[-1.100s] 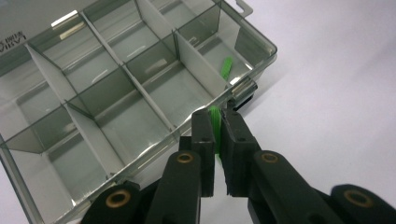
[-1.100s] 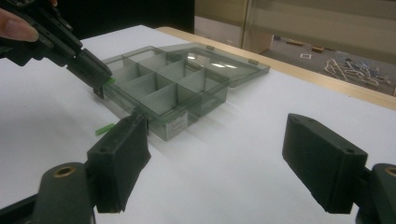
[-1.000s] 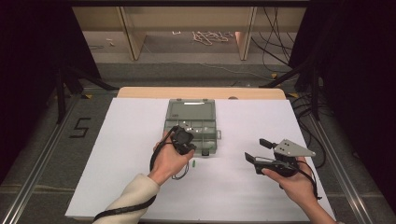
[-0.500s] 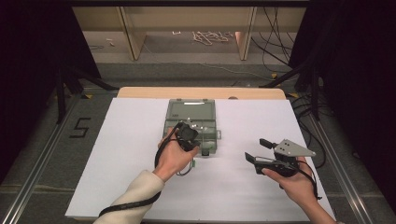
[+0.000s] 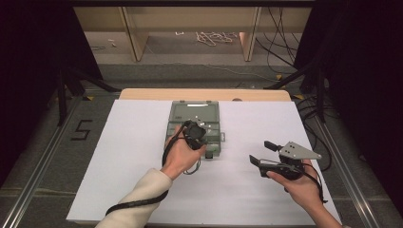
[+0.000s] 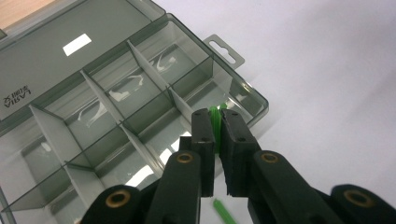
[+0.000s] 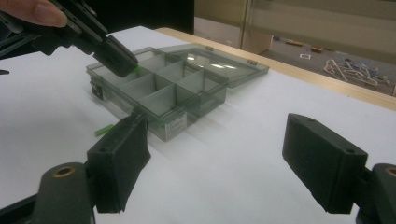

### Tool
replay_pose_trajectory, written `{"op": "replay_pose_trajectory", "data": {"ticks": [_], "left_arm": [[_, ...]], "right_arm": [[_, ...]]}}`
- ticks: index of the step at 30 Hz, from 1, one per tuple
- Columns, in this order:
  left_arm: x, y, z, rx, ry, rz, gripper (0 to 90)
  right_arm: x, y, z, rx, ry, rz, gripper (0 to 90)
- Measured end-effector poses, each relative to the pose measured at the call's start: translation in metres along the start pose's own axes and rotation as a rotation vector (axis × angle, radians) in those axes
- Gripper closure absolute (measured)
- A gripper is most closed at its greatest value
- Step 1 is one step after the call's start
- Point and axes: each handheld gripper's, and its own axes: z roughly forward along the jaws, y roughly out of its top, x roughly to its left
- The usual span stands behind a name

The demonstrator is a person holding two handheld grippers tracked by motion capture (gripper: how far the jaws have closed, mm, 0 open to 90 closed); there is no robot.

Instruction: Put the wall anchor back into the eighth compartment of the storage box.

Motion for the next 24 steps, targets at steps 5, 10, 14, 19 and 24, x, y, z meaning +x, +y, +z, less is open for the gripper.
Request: {"op": "replay_pose_trajectory", "data": {"ticks": [5,10,14,19,24], "left_arm": [[-0.002,0.003,0.003,-0.001,0.006,0.007,84.9],[-0.002,0.005,0.006,-0.003,0.003,0.009,84.9],[-0.001,0.006,0.009,0.001,0.008,0.015,84.9],[-0.002,0.008,0.013,0.0,0.007,0.015,84.9],[-0.005,0.01,0.017,-0.001,0.008,0.019,84.8]], "right_arm": [[0.001,0.0,0.001,-0.006,0.013,0.016,23.0],[0.0,-0.001,0.002,-0.022,0.002,0.002,23.0],[0.0,-0.001,0.002,-0.026,0.002,0.005,23.0],[0.0,-0.001,0.002,-0.025,0.0,0.003,23.0],[0.0,-0.001,0.002,-0.025,0.002,0.003,23.0]]}}
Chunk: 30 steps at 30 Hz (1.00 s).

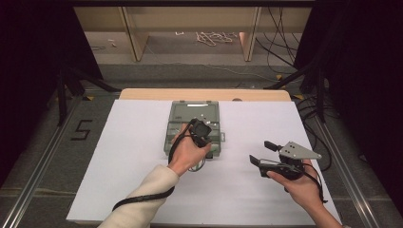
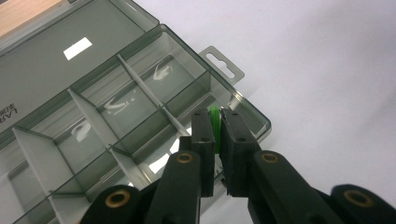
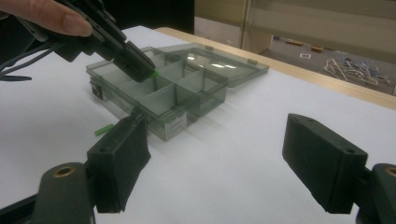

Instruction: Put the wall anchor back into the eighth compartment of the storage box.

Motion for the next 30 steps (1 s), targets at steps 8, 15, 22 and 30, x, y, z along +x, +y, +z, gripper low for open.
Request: {"op": "replay_pose_trajectory", "data": {"ticks": [8,15,22,30], "left_arm": [[-0.002,0.003,0.006,0.002,-0.002,0.015,84.8],[-0.003,0.004,0.01,0.002,-0.009,0.009,84.7],[-0.003,0.007,0.013,0.006,-0.009,0.024,84.7],[-0.004,0.01,0.017,-0.001,-0.007,0.025,84.6]], "right_arm": [[0.0,0.0,0.0,0.0,-0.002,-0.001,23.0],[0.0,0.0,0.0,-0.001,-0.002,0.0,23.0],[0.001,0.001,-0.002,0.027,0.008,0.02,23.0],[0.0,0.001,0.0,-0.009,0.009,0.006,23.0]]}}
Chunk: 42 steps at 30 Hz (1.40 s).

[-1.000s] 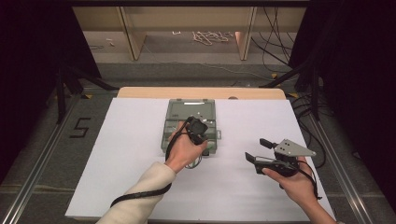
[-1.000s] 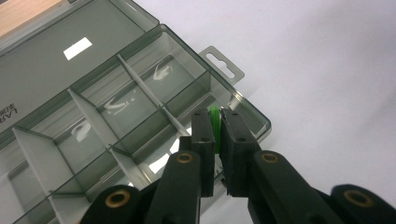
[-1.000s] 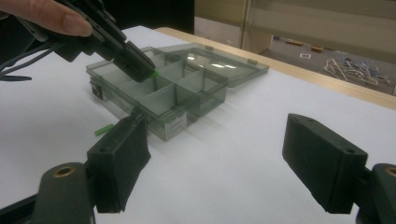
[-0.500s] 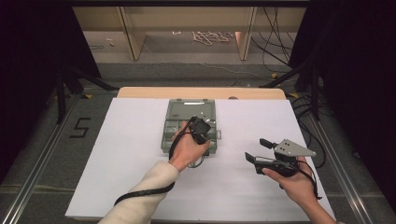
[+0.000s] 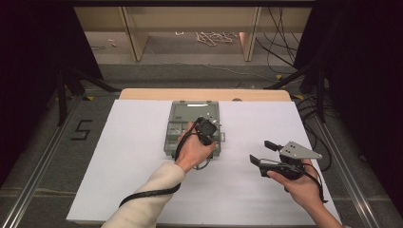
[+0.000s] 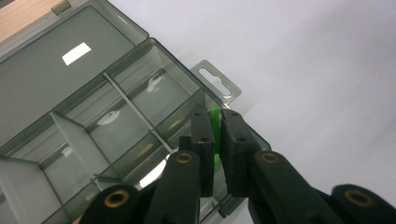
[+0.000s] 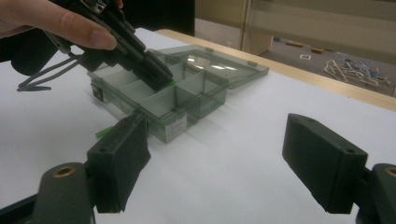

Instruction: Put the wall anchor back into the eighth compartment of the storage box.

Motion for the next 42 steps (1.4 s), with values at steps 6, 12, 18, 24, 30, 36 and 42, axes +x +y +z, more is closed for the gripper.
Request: {"op": "replay_pose_trajectory", "data": {"ticks": [6,12,18,24,30,36,42], "left_arm": [[0.001,0.002,0.004,0.008,-0.008,0.006,84.3],[0.002,0.0,0.01,0.008,-0.005,0.011,81.6],[0.003,-0.003,0.004,-0.02,0.013,0.029,52.9],[0.004,-0.01,-0.013,-0.026,0.002,0.033,32.0],[0.006,-0.028,-0.026,0.011,-0.002,0.023,29.9],[0.006,-0.047,-0.029,0.061,0.016,0.026,30.9],[0.003,-0.061,-0.03,0.091,0.015,0.022,33.5]], "right_arm": [[0.001,0.0,-0.001,0.02,0.002,0.012,23.0],[0.0,0.0,0.0,0.002,-0.002,-0.001,23.0],[0.0,0.0,0.0,0.002,-0.002,-0.002,23.0],[0.0,0.0,0.0,0.001,0.001,0.002,23.0],[0.0,0.0,0.001,-0.009,-0.002,-0.001,23.0],[0.0,0.0,0.001,-0.011,-0.003,0.003,23.0],[0.0,0.0,0.001,-0.009,-0.005,-0.001,23.0]]}}
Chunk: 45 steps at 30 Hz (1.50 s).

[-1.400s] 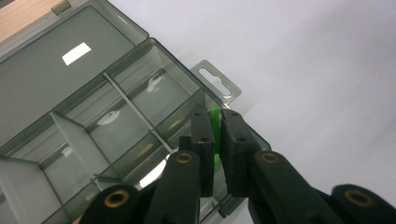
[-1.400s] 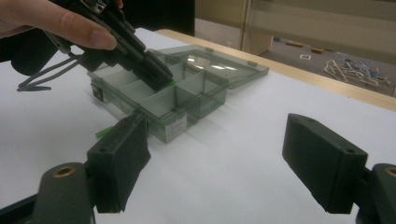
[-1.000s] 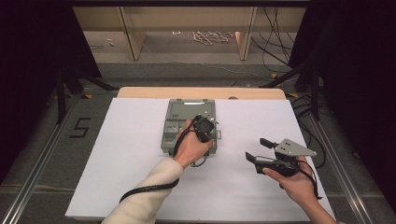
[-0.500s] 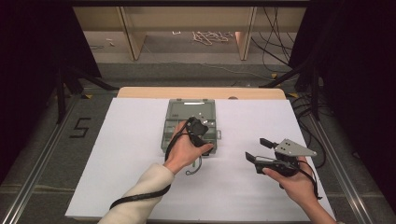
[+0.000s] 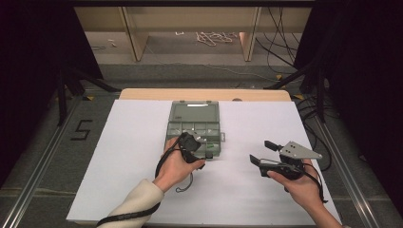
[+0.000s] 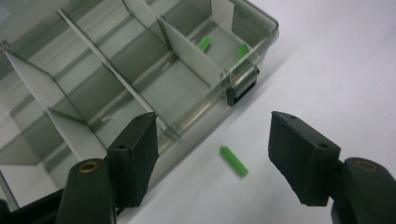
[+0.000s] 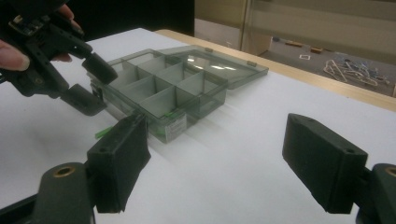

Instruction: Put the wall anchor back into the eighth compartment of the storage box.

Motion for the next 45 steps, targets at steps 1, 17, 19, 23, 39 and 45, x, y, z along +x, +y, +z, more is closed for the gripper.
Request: {"op": "replay_pose_trajectory", "data": {"ticks": [1,17,19,23,39,45], "left_arm": [[0.0,-0.002,0.0,0.005,-0.006,0.001,34.4],[-0.006,-0.008,0.021,0.087,-0.024,-0.022,43.5],[-0.005,-0.008,0.024,0.097,-0.027,-0.026,44.8],[-0.003,-0.009,0.031,0.126,-0.035,-0.036,47.5],[0.001,-0.007,0.032,0.159,-0.076,-0.066,76.2],[0.0,-0.007,0.032,0.158,-0.083,-0.055,84.6]], "right_arm": [[0.0,0.0,0.0,-0.001,0.0,0.0,23.0],[0.0,0.0,-0.001,0.011,0.005,0.002,23.0],[0.0,0.0,0.0,0.008,0.004,-0.001,23.0],[0.0,0.0,0.0,0.006,-0.002,-0.004,23.0],[0.002,0.001,-0.001,0.024,-0.001,0.007,23.0],[0.001,0.0,-0.002,0.027,0.001,0.007,23.0]]}}
